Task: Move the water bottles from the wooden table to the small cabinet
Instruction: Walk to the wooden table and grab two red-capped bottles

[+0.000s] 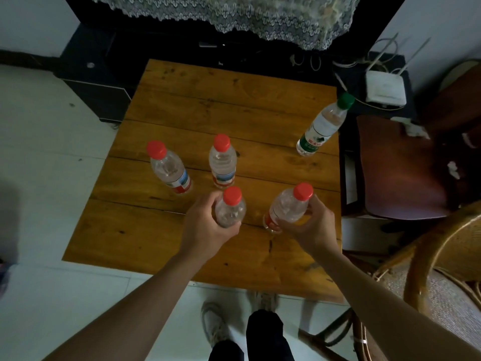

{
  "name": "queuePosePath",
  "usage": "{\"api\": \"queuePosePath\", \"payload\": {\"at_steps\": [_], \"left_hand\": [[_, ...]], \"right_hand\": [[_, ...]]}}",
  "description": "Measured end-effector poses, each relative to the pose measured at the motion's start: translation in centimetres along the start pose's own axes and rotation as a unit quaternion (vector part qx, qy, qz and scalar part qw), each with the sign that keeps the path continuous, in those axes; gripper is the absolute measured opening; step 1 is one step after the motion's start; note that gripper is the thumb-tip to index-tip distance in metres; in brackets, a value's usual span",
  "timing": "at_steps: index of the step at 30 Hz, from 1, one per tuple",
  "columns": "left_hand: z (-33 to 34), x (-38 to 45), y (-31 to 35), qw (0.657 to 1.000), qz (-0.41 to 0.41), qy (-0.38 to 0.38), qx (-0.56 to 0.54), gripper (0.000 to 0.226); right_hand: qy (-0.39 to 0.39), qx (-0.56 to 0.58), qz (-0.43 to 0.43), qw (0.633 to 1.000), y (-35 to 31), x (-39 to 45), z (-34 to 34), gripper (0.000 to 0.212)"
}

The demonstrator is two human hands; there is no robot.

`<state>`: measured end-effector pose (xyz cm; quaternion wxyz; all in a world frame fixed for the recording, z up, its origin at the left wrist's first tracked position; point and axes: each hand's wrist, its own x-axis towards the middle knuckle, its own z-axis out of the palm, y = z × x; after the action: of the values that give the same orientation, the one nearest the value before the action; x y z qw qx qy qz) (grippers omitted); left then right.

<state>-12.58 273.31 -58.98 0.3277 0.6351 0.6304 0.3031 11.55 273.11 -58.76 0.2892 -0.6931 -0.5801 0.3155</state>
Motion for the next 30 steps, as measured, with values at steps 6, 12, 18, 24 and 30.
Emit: {"api": "queuePosePath", "payload": {"at_steps": [6,12,18,24,30], "left_hand": [[-1.9,0.2,2.3,1.0,0.013,0.01,0.007,0.058],[-6.0,0.8,7.1,1.0,0.009,0.022,0.001,0.059],[-11.4,2.3,13.0,0.997,0.043,0.058,0.005,0.057],[-17.0,3.1,19.2,0.994,0.068,0.082,-0.005,0.055],[-23.2,3.4,25.1,0.986,0.081,0.146,-0.014,0.04]], "right_hand": [[-0.02,-0.016,-0.031,0.999,-2.3,0.3,-1.7,0.073],[-0.025,-0.019,-0.048,0.998,-7.3,0.9,-5.4,0.074],[-0.04,-0.052,-0.114,0.991,-14.8,1.3,-10.1,0.07],[-0.041,-0.062,-0.158,0.985,-21.6,2.1,-14.3,0.075],[0.002,-0.057,-0.191,0.98,-27.7,2.6,-17.6,0.072]]}}
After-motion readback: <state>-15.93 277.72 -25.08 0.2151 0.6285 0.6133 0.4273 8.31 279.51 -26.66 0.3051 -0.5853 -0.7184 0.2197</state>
